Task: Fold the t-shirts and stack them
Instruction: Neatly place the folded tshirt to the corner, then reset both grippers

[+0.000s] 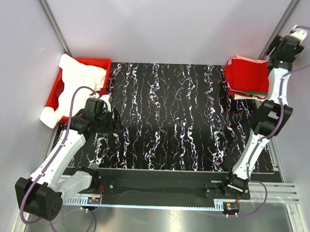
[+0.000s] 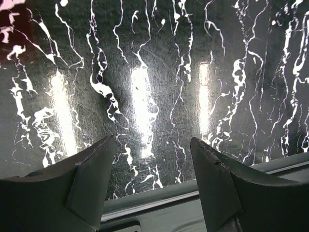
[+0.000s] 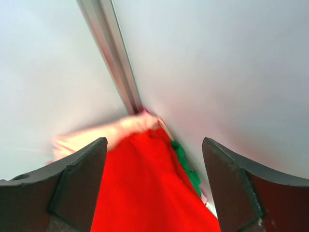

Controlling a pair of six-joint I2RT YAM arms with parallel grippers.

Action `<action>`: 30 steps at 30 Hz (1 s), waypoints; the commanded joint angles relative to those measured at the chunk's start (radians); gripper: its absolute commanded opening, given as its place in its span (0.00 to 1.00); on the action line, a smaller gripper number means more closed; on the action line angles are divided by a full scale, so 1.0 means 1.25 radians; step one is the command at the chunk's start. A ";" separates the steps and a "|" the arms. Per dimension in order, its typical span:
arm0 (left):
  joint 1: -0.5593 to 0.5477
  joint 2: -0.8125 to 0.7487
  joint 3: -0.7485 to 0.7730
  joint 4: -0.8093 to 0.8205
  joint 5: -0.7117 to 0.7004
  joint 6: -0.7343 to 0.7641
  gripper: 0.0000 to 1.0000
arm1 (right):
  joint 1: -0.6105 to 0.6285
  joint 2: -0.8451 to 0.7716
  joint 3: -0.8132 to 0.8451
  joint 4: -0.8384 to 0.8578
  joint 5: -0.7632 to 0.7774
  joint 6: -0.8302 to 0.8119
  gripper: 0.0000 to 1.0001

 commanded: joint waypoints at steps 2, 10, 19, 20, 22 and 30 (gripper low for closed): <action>-0.003 -0.038 -0.001 0.024 -0.023 -0.004 0.70 | 0.020 -0.191 -0.071 0.003 -0.023 0.082 0.89; -0.003 -0.081 -0.003 0.026 -0.044 -0.003 0.77 | 0.288 -0.524 -0.469 -0.010 -0.012 0.167 0.96; -0.002 -0.157 -0.001 0.031 -0.065 -0.006 0.99 | 0.756 -0.753 -0.935 0.042 0.019 0.380 1.00; -0.002 -0.162 0.002 0.033 -0.060 -0.006 0.99 | 0.782 -0.778 -0.994 0.041 0.033 0.395 1.00; -0.002 -0.170 0.008 0.024 -0.062 -0.006 0.99 | 0.856 -0.804 -1.048 0.042 0.038 0.431 1.00; -0.002 -0.256 -0.001 0.039 -0.099 -0.010 0.99 | 1.045 -0.919 -1.298 0.151 0.095 0.522 1.00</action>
